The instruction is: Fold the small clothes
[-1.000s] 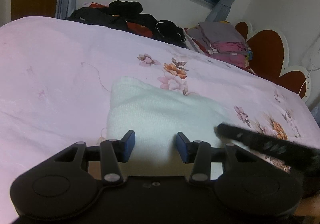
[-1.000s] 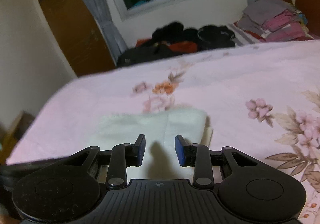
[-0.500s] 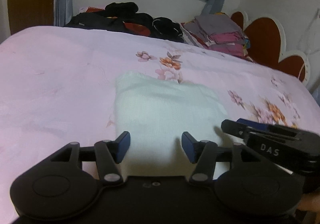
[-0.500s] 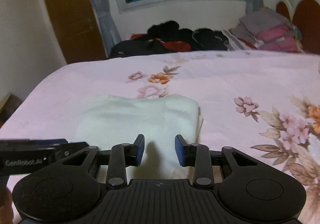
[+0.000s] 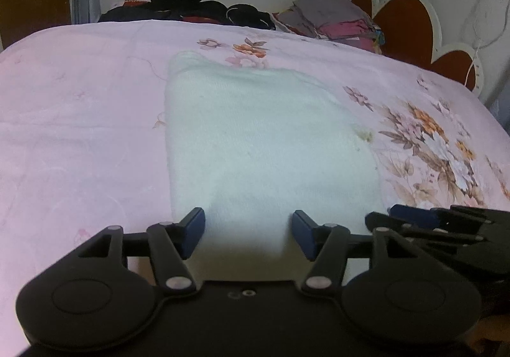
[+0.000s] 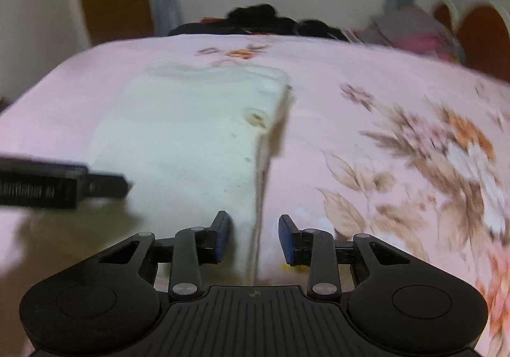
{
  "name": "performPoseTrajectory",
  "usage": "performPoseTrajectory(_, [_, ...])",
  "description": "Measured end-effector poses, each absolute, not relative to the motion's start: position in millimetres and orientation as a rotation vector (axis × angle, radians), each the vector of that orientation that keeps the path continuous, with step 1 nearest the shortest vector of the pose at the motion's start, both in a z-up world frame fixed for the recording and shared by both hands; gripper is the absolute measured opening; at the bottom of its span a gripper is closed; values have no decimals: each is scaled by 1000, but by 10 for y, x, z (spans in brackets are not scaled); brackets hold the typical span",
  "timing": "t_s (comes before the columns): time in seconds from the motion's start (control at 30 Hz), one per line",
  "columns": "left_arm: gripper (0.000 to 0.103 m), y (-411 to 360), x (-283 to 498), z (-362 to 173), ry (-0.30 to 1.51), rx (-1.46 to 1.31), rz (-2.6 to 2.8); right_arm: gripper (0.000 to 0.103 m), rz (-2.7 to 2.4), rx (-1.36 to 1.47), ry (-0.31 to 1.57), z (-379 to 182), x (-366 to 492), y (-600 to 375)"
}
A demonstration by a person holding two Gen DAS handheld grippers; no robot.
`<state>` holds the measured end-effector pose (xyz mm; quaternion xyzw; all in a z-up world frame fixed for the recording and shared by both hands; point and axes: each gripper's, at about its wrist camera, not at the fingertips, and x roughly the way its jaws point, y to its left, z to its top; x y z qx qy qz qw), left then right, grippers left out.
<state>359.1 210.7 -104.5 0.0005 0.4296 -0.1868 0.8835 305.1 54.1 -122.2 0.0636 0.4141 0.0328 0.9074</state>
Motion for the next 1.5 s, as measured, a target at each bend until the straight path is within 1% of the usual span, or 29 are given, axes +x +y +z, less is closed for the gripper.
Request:
performPoseTrajectory(0.2, [63,2030,3548,-1040,889,50,-369,34,51,166,864,-1294,3030,485])
performPoseTrajectory(0.23, [67,2025,3546,-1021,891,46,-362,34,52,163,868,-1281,3040,488])
performPoseTrajectory(0.27, [74,2028,3543,-1008,893,41,-355,34,57,147,866,-1289,3051,497])
performPoseTrajectory(0.3, [79,2035,3541,-996,897,34,-343,34,61,143,864,-1299,3035,493])
performPoseTrajectory(0.33, [87,2040,3541,-988,900,31,-331,34,62,153,864,-1315,3026,480])
performPoseTrajectory(0.4, [91,2052,3514,-962,900,30,-298,34,62,165,868,-1318,3028,470])
performPoseTrajectory(0.47, [102,2062,3491,-935,908,27,-274,34,67,154,865,-1316,3023,475])
performPoseTrajectory(0.63, [103,2042,3401,-880,959,55,-234,35,72,160,863,-1295,3015,473])
performPoseTrajectory(0.7, [103,2049,3321,-849,980,45,-224,47,64,145,871,-1222,3008,489])
performPoseTrajectory(0.73, [103,2052,3272,-832,985,39,-215,64,54,146,877,-1178,2989,474])
performPoseTrajectory(0.77, [103,2061,3207,-803,984,33,-203,78,56,158,872,-1129,2945,456])
performPoseTrajectory(0.8, [103,2073,3140,-771,974,27,-194,80,71,177,846,-1054,2852,429])
performPoseTrajectory(1.0, [103,2052,2628,-464,907,46,-170,80,102,204,783,-689,2303,300])
performPoseTrajectory(1.03, [103,2037,2510,-393,881,56,-163,82,111,211,778,-637,2201,265])
performPoseTrajectory(1.07, [103,2019,2376,-320,855,65,-160,89,120,222,770,-579,2082,224])
performPoseTrajectory(1.13, [103,1988,2114,-183,822,70,-153,97,130,244,755,-468,1868,151])
performPoseTrajectory(1.23, [103,1962,1715,27,771,52,-137,98,148,277,742,-296,1490,51])
performPoseTrajectory(1.33, [103,1921,1376,226,728,43,-103,103,149,263,733,-104,1120,17])
performPoseTrajectory(1.5, [103,1854,857,557,659,72,-69,103,144,163,700,280,530,72])
